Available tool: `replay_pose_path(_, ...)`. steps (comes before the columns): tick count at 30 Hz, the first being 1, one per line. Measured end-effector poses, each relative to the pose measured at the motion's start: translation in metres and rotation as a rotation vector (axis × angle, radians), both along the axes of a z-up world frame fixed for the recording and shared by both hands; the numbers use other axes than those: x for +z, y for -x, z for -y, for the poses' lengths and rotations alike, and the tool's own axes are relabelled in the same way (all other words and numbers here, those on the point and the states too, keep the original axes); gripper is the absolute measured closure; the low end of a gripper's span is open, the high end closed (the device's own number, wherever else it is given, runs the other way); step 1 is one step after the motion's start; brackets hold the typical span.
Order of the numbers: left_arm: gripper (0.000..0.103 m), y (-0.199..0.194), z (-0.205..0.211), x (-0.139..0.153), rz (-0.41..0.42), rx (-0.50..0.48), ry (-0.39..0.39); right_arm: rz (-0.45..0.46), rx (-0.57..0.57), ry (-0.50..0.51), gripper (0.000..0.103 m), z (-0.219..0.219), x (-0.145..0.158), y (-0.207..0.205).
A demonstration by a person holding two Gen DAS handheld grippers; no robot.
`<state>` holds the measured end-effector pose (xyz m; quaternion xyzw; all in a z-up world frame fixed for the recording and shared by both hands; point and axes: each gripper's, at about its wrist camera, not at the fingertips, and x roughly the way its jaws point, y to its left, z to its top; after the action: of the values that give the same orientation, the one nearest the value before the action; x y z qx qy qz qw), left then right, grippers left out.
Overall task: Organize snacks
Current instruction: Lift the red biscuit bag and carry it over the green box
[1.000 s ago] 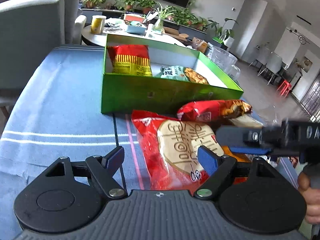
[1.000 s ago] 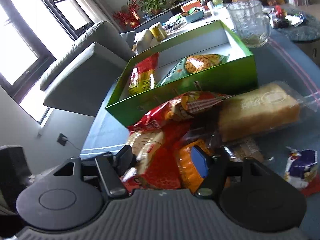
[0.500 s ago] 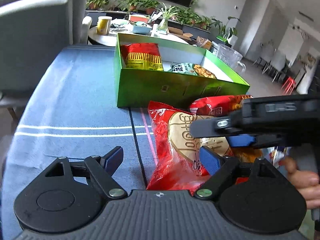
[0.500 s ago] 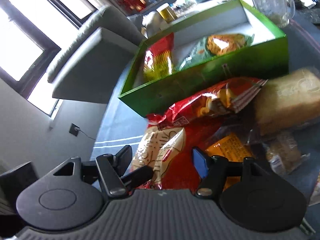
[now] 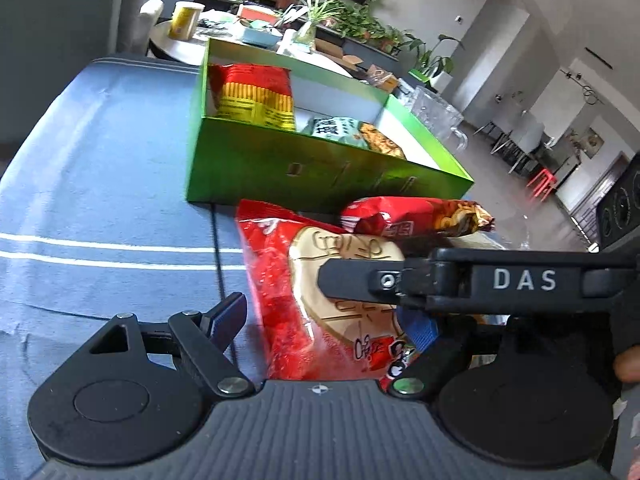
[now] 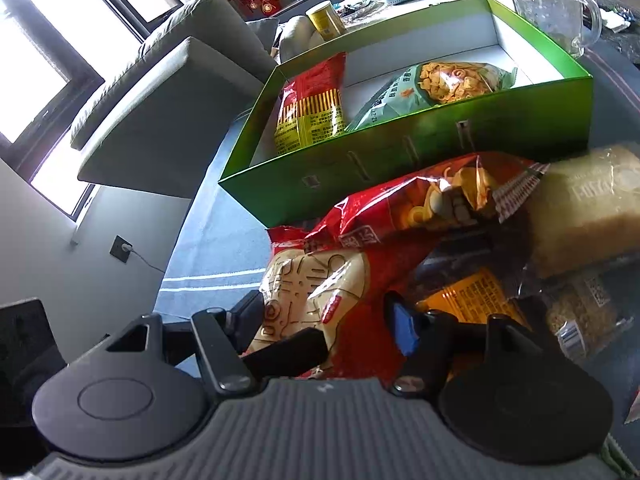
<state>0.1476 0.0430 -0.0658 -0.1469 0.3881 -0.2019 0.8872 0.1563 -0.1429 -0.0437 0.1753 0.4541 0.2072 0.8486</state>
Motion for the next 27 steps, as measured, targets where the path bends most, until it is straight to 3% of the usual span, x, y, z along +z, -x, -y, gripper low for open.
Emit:
replay_pose_path(12,0.027,0.015,0.023,0.007,0.028,-0.027,-0.071,0.056,0.025,0.029,0.040,-0.004,0.001,0.007)
replay_pose_path(17,0.027,0.033,0.022,0.024,0.100,-0.023,-0.095,0.062,0.036,-0.020,0.040,-0.002,0.009,0.015)
replay_pose_path(27,0.027,0.055,0.021,0.068,0.229,0.007,-0.109,0.211,0.055,-0.056,0.040,-0.008,0.051,0.038)
